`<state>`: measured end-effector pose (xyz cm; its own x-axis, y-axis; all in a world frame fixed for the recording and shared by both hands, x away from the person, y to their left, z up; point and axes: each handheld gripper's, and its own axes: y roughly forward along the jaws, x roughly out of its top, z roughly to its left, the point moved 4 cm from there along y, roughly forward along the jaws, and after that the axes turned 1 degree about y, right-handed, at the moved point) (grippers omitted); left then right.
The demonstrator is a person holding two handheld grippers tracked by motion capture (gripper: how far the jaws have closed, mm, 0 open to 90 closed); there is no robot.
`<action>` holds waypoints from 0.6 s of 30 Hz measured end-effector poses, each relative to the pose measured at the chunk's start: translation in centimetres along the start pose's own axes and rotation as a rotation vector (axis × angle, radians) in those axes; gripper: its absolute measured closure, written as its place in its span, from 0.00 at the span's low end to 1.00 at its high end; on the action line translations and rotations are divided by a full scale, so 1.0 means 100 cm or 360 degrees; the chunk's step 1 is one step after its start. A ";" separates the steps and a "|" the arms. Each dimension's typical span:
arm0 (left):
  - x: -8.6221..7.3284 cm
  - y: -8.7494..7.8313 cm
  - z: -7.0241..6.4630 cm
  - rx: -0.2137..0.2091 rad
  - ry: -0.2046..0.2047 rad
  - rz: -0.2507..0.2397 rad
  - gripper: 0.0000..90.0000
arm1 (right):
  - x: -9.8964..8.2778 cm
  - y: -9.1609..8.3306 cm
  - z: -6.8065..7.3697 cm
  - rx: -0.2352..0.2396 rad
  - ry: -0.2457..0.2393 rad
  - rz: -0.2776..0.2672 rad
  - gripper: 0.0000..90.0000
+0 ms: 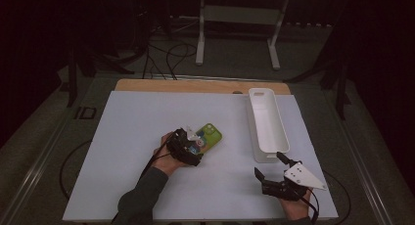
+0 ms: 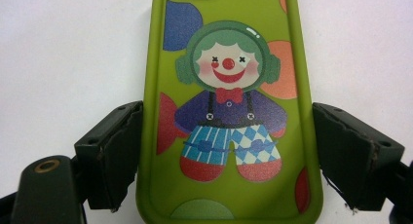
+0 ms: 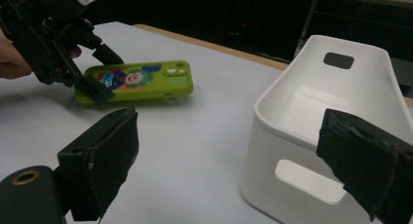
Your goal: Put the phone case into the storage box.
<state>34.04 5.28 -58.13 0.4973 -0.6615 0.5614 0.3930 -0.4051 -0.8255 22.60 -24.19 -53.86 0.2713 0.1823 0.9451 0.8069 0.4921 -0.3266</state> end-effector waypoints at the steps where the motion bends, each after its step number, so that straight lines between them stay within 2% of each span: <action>1: 0.000 -0.001 0.000 0.0004 0.0003 -0.0005 0.18 | 0.000 0.000 0.000 0.0000 0.0000 0.0003 0.09; 18: 0.005 -0.010 -0.002 0.0041 0.0008 -0.0069 0.18 | 0.000 0.001 0.001 0.0004 0.0009 0.0012 0.09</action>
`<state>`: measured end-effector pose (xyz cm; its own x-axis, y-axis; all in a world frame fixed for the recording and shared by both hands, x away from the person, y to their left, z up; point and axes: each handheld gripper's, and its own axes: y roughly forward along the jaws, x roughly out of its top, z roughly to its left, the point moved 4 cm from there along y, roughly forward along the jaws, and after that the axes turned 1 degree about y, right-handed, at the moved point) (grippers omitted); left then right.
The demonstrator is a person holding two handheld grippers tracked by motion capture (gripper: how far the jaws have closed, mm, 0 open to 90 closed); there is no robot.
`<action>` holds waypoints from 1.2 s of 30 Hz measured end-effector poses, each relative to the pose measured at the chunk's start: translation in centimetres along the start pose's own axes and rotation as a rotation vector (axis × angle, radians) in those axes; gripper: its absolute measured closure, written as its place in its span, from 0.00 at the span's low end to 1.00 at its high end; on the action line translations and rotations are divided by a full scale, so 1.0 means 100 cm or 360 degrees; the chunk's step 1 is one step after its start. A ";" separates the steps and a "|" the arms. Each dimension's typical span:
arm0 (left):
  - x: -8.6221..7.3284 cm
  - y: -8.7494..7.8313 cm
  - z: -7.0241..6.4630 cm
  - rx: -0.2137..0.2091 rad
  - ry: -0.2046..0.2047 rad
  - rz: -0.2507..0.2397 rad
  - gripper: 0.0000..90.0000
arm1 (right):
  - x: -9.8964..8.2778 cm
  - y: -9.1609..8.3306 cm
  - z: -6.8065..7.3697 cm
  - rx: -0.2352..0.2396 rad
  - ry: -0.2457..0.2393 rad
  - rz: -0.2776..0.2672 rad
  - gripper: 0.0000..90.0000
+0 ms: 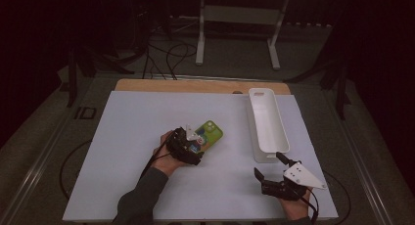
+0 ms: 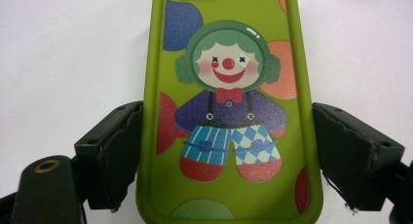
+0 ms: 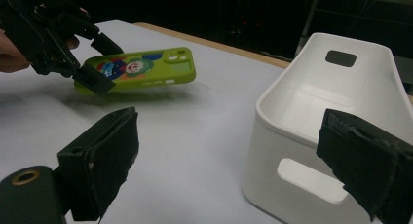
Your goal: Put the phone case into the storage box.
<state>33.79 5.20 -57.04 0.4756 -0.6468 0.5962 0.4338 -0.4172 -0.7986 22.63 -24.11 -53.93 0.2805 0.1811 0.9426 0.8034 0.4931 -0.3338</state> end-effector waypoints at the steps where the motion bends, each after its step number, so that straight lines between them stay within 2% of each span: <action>1: 0.001 -0.002 0.000 0.0006 -0.0003 -0.0017 0.18 | 0.000 0.000 0.000 0.0001 0.0002 0.0001 0.09; 18: 0.008 -0.015 -0.003 0.0048 0.0009 -0.0153 0.18 | 0.000 0.002 0.000 0.0026 0.0016 0.0023 0.09; 28: 0.013 -0.025 -0.006 0.0071 0.0020 -0.0264 0.18 | 0.004 0.002 -0.005 0.0032 0.0046 0.0014 0.09; 36: 0.016 -0.029 -0.008 0.0084 0.0035 -0.0307 0.18 | 0.009 0.002 -0.011 0.0032 0.0080 0.0003 0.09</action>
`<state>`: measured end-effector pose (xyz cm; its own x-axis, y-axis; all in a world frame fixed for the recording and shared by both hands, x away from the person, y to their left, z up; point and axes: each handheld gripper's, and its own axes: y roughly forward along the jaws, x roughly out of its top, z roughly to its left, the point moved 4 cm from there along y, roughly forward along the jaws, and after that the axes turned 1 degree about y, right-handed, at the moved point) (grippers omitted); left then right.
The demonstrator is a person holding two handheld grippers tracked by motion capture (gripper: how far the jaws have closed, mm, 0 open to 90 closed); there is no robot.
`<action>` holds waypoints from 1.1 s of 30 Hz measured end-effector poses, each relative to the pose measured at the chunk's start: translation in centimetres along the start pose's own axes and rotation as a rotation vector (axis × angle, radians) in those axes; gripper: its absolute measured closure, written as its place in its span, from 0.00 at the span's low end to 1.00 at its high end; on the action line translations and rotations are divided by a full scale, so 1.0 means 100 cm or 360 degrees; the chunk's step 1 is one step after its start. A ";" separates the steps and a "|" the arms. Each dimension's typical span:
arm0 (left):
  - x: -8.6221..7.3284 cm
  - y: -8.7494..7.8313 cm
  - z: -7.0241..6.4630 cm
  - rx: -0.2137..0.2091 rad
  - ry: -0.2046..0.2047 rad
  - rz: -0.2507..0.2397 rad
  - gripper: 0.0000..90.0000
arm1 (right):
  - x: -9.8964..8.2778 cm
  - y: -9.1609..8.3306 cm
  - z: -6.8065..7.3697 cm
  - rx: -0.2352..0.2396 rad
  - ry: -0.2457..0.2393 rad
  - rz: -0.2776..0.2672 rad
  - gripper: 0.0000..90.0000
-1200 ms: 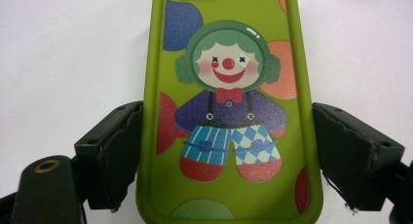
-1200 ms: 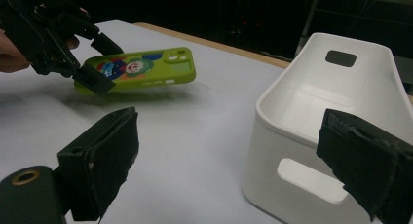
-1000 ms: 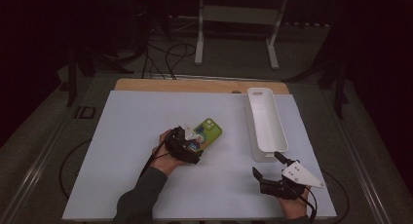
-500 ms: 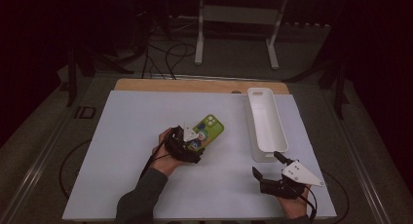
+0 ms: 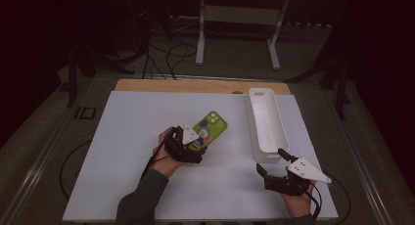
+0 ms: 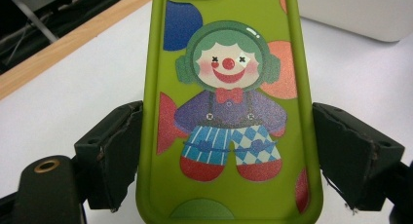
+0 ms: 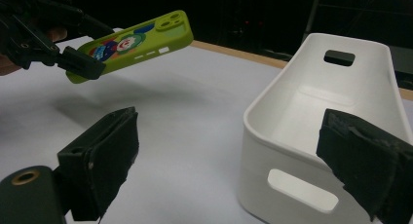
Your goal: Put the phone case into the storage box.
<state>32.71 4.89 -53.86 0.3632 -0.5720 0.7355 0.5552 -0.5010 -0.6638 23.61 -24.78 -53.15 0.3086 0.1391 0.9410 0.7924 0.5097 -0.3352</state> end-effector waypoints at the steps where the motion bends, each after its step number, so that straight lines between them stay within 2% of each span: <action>1: 0.001 0.000 0.000 0.0001 -0.0002 -0.0010 0.18 | 0.000 0.000 0.000 0.0002 0.0000 0.0002 0.09; 24: 0.011 -0.011 -0.008 0.0004 0.0059 -0.0133 0.18 | 0.019 0.014 0.004 0.0075 0.0005 0.0036 0.09; 33: 0.012 -0.016 -0.013 -0.0003 0.0080 -0.0176 0.18 | 0.028 0.027 0.012 0.0134 0.0027 0.0055 0.09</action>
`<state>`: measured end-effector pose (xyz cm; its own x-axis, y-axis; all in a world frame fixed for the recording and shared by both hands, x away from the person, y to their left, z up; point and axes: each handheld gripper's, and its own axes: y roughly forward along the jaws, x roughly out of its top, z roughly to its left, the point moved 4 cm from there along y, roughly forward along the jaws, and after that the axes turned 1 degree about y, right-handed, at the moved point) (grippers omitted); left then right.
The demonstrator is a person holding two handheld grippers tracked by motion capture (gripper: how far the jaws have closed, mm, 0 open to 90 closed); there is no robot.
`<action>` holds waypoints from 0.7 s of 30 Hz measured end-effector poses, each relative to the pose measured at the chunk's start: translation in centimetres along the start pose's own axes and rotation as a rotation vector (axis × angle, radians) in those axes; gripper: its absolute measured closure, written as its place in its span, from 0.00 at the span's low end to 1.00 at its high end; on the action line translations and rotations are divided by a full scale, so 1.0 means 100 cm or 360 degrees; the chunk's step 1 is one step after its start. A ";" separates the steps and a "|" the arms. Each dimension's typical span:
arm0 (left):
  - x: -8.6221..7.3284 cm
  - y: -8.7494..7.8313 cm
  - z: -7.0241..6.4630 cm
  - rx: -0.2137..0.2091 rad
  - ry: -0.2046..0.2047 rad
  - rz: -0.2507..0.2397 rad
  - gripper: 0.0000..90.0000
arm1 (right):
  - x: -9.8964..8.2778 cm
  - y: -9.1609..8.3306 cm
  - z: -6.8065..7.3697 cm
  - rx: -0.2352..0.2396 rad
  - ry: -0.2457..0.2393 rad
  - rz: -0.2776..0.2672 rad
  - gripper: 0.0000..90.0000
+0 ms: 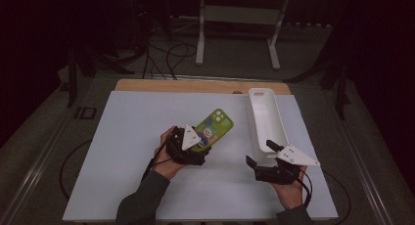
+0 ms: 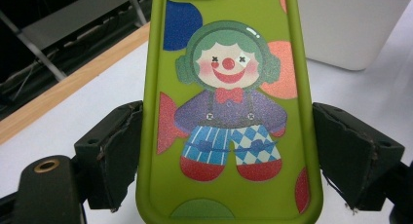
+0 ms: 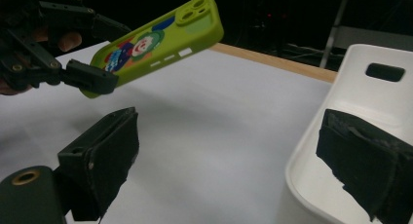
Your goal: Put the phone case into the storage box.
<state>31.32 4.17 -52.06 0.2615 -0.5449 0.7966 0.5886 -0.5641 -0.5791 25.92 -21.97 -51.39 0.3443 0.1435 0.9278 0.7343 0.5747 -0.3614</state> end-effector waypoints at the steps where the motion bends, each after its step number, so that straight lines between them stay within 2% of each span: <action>1: 0.000 0.000 0.000 -0.0001 0.0001 -0.0001 0.18 | 0.002 0.002 0.001 0.0006 -0.0003 0.0002 0.09; 13: 0.001 -0.003 -0.005 -0.0010 0.0019 -0.0037 0.18 | 0.011 0.014 0.008 0.0043 0.0013 0.0071 0.09; 21: 0.002 -0.005 -0.009 -0.0018 0.0031 -0.0061 0.18 | 0.017 0.021 0.010 0.0072 0.0028 0.0074 0.09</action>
<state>30.41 3.74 -51.75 0.2240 -0.5349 0.8147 0.5890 -0.5917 -0.5504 27.48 -19.71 -50.44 0.3879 0.1566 0.9083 0.6903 0.6036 -0.3989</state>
